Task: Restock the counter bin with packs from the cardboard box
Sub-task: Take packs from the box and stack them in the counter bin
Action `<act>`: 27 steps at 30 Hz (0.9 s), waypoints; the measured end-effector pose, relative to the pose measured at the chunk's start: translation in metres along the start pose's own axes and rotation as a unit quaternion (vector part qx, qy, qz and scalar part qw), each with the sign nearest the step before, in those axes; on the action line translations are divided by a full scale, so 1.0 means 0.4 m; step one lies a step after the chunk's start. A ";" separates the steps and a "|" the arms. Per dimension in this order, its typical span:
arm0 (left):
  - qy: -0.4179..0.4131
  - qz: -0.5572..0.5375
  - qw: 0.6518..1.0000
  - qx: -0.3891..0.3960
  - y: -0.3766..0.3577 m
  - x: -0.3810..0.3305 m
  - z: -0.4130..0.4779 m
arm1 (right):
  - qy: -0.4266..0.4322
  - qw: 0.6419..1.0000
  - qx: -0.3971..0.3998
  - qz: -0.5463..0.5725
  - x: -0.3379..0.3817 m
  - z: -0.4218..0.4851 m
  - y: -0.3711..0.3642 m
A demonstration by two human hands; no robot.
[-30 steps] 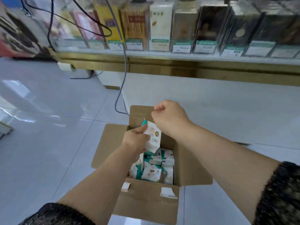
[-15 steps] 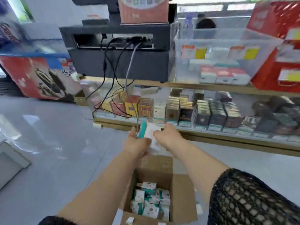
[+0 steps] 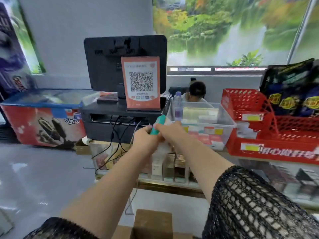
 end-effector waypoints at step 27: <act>-0.041 0.037 0.995 0.086 -0.095 -0.210 0.387 | -0.009 0.989 -0.085 0.124 0.072 0.343 0.432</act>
Point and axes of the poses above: each hand's wrist, its own z-axis towards the middle knuckle, its own y-axis out of the back of the hand, x = y × z, the point moved 4 cm from there along z, towards the middle knuckle, and after that the axes turned 14 degrees about x, right-handed, at the moved point
